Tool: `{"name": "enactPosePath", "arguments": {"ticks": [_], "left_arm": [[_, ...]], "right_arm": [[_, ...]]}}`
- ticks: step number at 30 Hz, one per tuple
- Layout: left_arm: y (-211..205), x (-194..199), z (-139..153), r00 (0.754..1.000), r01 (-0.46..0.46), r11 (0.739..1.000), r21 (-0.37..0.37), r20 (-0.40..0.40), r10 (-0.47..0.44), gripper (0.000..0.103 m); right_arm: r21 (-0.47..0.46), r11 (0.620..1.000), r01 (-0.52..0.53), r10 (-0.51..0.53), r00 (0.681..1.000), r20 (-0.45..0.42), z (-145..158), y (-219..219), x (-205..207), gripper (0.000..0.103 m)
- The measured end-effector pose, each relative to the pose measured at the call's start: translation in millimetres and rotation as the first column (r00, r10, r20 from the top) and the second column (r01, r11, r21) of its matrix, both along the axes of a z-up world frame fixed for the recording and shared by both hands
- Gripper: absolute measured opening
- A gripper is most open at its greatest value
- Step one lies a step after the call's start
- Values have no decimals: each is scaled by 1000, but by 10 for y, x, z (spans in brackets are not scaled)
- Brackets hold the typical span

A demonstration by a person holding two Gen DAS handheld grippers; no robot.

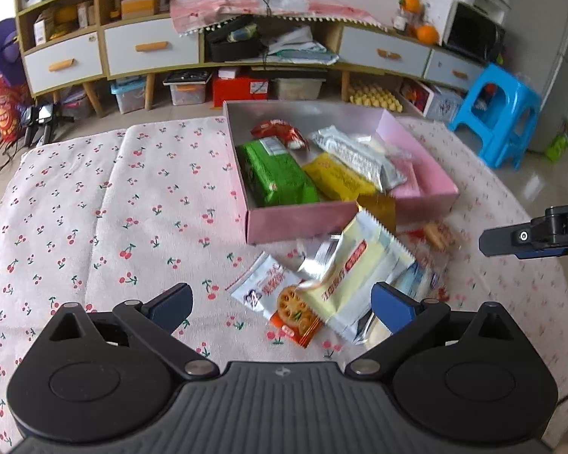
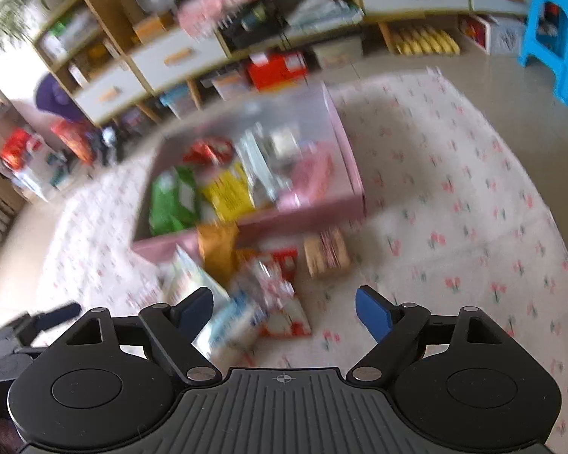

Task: Organize snacks
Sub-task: 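Withdraw both tools from the box back toward the snack pile, then grasp the white wafer packet with the left tool while the right tool grasps the blue-printed milk bar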

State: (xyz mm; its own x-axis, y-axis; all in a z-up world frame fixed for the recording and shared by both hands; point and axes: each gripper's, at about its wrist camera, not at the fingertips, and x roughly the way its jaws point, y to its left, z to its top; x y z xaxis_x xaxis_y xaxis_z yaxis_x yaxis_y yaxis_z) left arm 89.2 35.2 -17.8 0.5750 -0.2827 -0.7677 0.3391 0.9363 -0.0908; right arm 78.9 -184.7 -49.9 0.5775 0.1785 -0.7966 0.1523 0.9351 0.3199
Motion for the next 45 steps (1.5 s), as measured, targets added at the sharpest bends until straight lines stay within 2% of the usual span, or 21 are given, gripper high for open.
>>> {"name": "enactPosePath", "arguments": {"ticks": [7,13,17,20,24,32,35,38,41,45], "left_arm": [[-64,-64,-107,997,73,997,0,-9,-73,102],[-199,-98,-229,977,208,976,60,30,-210,99],[-245,-84,-236,963,263,963,52,42,-266,91],[-303,-66,-243,957,285,957,52,37,-287,84],[-401,-36,-283,952,302,949,88,30,-306,74],[-419,26,-293,958,284,956,72,11,-285,71],[-410,60,-291,963,267,961,65,0,-268,60],[-382,65,-267,966,259,964,63,-9,-259,54],[-345,87,-250,970,239,970,47,-42,-238,30],[-248,104,-281,975,206,977,51,-90,-201,22]], "right_arm": [[-115,993,-39,39,999,-1,-55,107,-80,85],[-99,994,-42,40,999,-20,-116,111,-82,85],[-57,998,-35,33,999,-32,-147,106,-72,85],[-41,998,-39,37,998,-43,-169,119,-60,85],[-44,998,-49,47,997,-54,-194,157,-57,85],[-62,996,-65,61,995,-78,-266,205,-51,85],[-62,996,-66,61,994,-86,-287,217,-46,85],[-59,996,-64,59,994,-88,-298,220,-38,85],[-53,997,-62,57,994,-90,-308,234,-31,85],[-34,997,-66,63,994,-94,-320,272,-16,85]]}}
